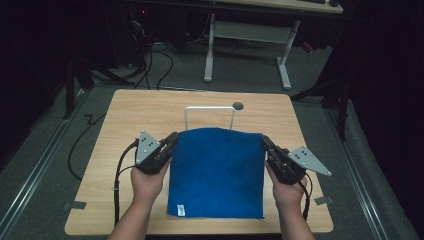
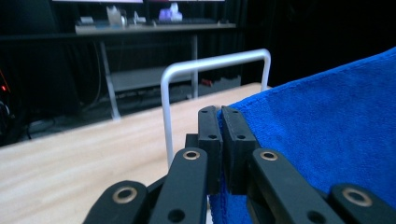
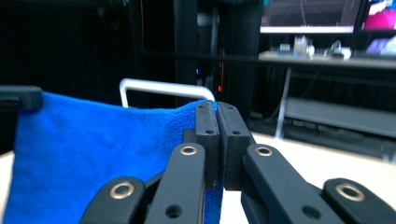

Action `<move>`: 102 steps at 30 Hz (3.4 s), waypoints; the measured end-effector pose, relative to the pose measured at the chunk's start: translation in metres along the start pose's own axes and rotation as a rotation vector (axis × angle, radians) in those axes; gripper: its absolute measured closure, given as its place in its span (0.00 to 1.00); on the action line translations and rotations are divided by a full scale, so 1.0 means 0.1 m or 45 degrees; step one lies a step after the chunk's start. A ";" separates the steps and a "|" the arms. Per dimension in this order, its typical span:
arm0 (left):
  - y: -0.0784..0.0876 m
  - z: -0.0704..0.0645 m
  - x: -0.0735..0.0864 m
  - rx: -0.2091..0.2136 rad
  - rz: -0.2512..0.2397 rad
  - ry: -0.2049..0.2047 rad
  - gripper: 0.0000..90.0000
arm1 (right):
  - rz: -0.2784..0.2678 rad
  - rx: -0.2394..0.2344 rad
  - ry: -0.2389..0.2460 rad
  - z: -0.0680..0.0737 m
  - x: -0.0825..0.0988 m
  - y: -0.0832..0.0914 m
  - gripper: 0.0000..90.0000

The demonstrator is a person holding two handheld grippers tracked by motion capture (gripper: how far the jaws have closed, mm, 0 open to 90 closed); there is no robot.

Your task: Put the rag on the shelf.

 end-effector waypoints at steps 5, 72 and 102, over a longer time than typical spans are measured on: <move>0.05 -0.05 -0.22 -0.006 -0.064 -0.024 0.97 | -0.059 0.006 0.037 0.01 -0.25 0.04 0.98; -1.11 0.83 -1.60 -0.281 -0.065 -0.268 0.98 | 0.013 0.200 0.147 -0.87 -1.17 -1.47 0.99; -1.48 1.24 0.08 -0.132 0.419 -0.110 0.97 | 0.429 0.091 0.127 -0.76 0.37 -1.87 0.98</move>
Point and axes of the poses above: each handheld gripper's, and its own axes: y roughly backward along the jaws, x roughly out of its underside, z roughly to its left, the point moved 7 cm from there along -y, roughly forward along the jaws, and after that the axes turned 8 degrees about y, right-handed, at the moved point
